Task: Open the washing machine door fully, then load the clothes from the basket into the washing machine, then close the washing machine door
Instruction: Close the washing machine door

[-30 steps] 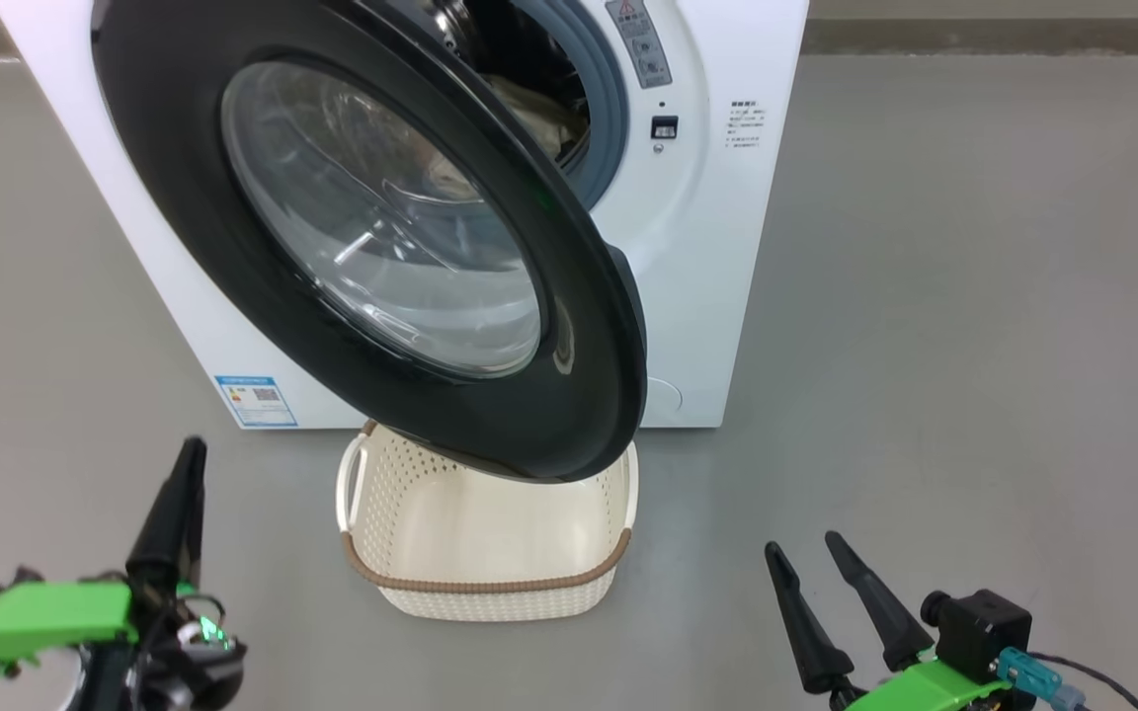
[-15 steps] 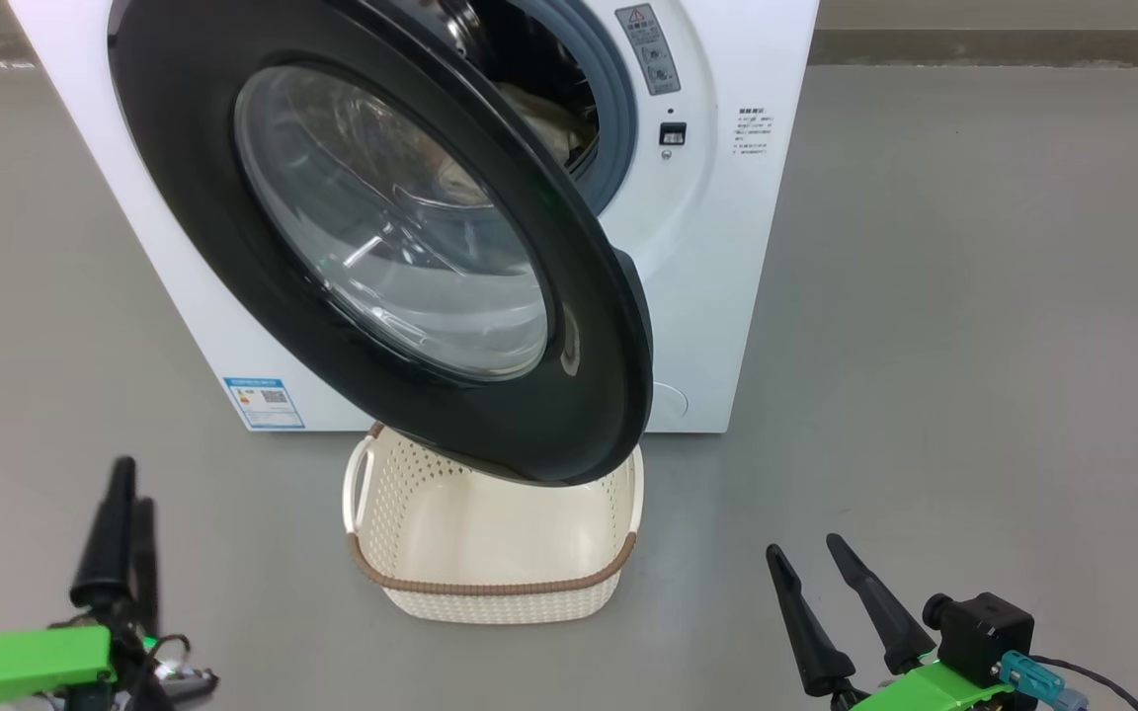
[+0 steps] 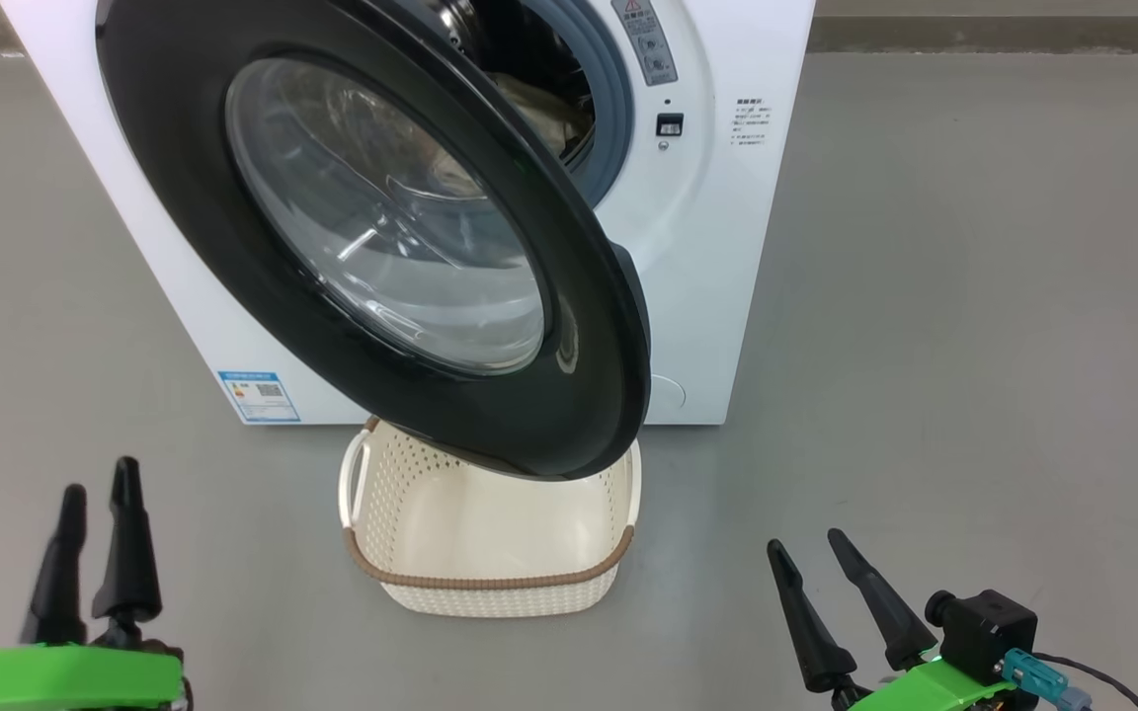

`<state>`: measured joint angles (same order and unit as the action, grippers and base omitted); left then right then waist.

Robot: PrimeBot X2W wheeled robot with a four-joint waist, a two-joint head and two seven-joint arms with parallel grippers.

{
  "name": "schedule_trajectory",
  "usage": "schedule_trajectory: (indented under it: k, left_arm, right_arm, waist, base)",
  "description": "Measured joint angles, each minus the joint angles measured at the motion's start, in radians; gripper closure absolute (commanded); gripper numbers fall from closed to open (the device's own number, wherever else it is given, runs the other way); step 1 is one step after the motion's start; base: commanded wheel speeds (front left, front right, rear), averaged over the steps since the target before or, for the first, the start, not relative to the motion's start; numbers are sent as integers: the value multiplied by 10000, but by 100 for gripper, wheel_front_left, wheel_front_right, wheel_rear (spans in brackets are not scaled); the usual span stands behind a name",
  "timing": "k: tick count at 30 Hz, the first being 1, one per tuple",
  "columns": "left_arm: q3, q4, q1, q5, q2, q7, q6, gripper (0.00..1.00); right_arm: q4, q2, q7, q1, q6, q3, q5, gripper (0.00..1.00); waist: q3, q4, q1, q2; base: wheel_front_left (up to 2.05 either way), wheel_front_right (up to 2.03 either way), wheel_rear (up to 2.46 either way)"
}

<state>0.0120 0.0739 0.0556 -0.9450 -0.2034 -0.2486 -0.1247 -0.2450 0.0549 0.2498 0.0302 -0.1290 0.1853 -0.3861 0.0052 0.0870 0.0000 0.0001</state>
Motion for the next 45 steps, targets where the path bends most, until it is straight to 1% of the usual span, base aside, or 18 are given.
schedule_trajectory:
  k: [2,6,9,12,14,19,25,36,45]
  left_arm:
    - [-56,23,1,978,-54,-27,-8,0]
    - [-558,-236,2,2936,115,-69,-31,0]
    - [-566,-508,-18,4493,169,-69,-33,0]
    - [-545,-706,-267,5701,311,-69,-33,0]
    - [-499,-723,-508,5960,476,-69,-33,0]
    - [-370,-708,-783,6834,581,-69,-33,0]
    - [-477,-623,-1238,7413,1064,-69,29,0]
    - [-865,-339,-1403,7735,1338,-69,27,0]
    - [-1049,-192,-1405,7739,1522,-69,27,0]
  right_arm:
    - [25,0,0,0,0,-2,0,0]
    - [33,0,0,0,0,-8,0,0]
    - [36,0,0,0,0,-10,0,0]
    - [54,0,0,0,0,-15,0,0]
    - [69,-2,0,1,0,-25,0,0]
    - [79,0,0,2,0,-42,2,0]
    - [209,-2,0,3,0,-88,71,0]
    - [451,-6,0,3,0,-351,460,0]
    - [589,-8,0,-41,0,-518,686,0]
  waist:
    - [21,0,0,0]
    - [43,2,0,0]
    - [58,-11,0,0]
    - [82,-28,0,0]
    - [106,-38,0,0]
    - [161,-60,0,0]
    - [179,-85,0,0]
    - [118,-174,0,0]
    - [54,-266,0,0]
  base:
    - [0,0,0]
    - [0,0,0]
    - [0,0,0]
    - [0,0,0]
    - [0,0,0]
    - [0,0,0]
    - [0,0,0]
    - [0,0,0]
    - [0,0,0]
